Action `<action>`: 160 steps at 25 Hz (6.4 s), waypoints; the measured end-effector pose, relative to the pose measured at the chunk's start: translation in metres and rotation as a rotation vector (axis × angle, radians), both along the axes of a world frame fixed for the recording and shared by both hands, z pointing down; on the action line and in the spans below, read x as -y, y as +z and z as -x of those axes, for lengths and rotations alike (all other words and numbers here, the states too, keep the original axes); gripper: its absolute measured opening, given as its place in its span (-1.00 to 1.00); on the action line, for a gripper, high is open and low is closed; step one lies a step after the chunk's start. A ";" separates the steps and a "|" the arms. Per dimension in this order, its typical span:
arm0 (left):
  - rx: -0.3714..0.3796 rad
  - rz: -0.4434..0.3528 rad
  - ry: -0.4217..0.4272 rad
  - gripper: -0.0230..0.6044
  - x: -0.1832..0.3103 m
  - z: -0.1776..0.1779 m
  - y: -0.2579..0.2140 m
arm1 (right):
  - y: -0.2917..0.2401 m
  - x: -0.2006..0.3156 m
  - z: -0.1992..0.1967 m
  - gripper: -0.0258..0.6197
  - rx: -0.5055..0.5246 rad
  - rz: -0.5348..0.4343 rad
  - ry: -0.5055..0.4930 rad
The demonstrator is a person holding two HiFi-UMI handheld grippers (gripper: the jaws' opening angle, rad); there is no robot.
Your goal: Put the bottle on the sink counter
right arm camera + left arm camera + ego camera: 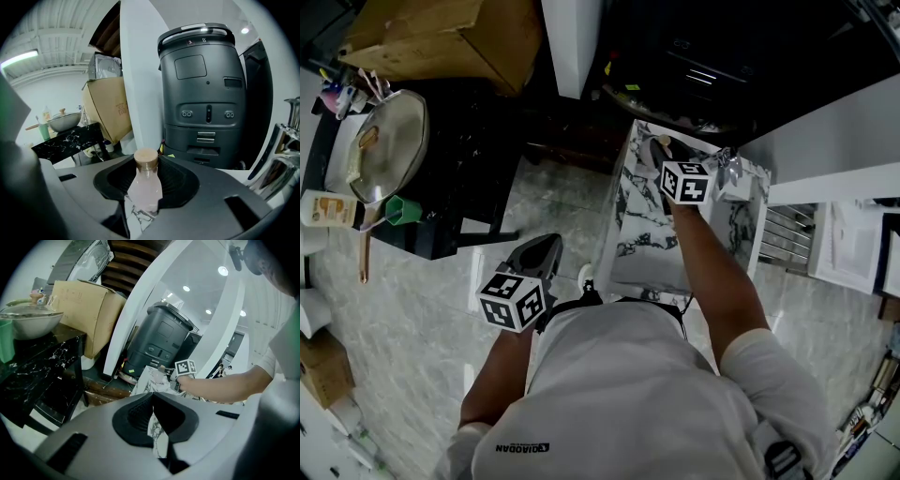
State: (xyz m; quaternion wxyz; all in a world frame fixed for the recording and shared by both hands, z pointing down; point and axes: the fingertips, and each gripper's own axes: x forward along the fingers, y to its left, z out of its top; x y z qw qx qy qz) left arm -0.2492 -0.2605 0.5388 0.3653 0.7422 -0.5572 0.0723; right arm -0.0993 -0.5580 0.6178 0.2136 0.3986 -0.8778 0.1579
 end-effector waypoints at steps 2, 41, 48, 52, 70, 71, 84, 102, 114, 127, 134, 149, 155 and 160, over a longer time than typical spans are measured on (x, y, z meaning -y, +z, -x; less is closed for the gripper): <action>0.000 0.000 -0.002 -0.88 0.000 0.000 0.000 | 0.000 0.001 0.001 -0.39 -0.001 -0.003 0.001; -0.001 -0.031 0.037 -0.88 -0.004 -0.014 -0.009 | -0.015 -0.025 -0.005 -0.21 -0.039 -0.032 -0.016; -0.003 -0.050 0.069 -0.88 -0.010 -0.024 -0.015 | -0.033 -0.053 -0.021 -0.21 0.009 -0.021 0.003; -0.004 -0.069 0.098 -0.88 -0.012 -0.032 -0.020 | -0.052 -0.078 -0.026 -0.21 0.079 -0.008 0.008; -0.036 -0.175 0.338 -0.88 -0.006 -0.102 -0.062 | -0.142 -0.219 -0.067 -0.22 0.418 0.074 0.019; -0.039 -0.182 0.354 -0.88 -0.006 -0.107 -0.064 | -0.147 -0.226 -0.069 -0.22 0.409 0.060 0.015; -0.047 -0.229 0.512 -0.88 -0.013 -0.152 -0.085 | -0.196 -0.274 -0.109 -0.72 0.449 -0.057 0.091; -0.018 -0.272 0.489 -0.88 -0.045 -0.194 -0.107 | -0.221 -0.319 -0.160 -0.80 0.588 -0.038 0.054; -0.003 -0.263 0.405 -0.88 -0.114 -0.256 -0.113 | -0.216 -0.391 -0.209 -0.80 0.537 -0.008 -0.031; 0.006 -0.269 0.373 -0.88 -0.165 -0.296 -0.117 | -0.217 -0.447 -0.249 -0.80 0.503 -0.034 -0.062; 0.023 -0.242 0.379 -0.88 -0.191 -0.308 -0.106 | -0.198 -0.475 -0.254 -0.80 0.414 -0.059 -0.098; 0.048 -0.232 0.403 -0.88 -0.212 -0.320 -0.104 | -0.196 -0.495 -0.256 -0.80 0.442 -0.048 -0.112; 0.045 -0.245 0.401 -0.88 -0.212 -0.322 -0.108 | -0.198 -0.497 -0.254 -0.80 0.442 -0.049 -0.119; 0.046 -0.246 0.394 -0.88 -0.214 -0.321 -0.108 | -0.198 -0.499 -0.254 -0.80 0.437 -0.055 -0.126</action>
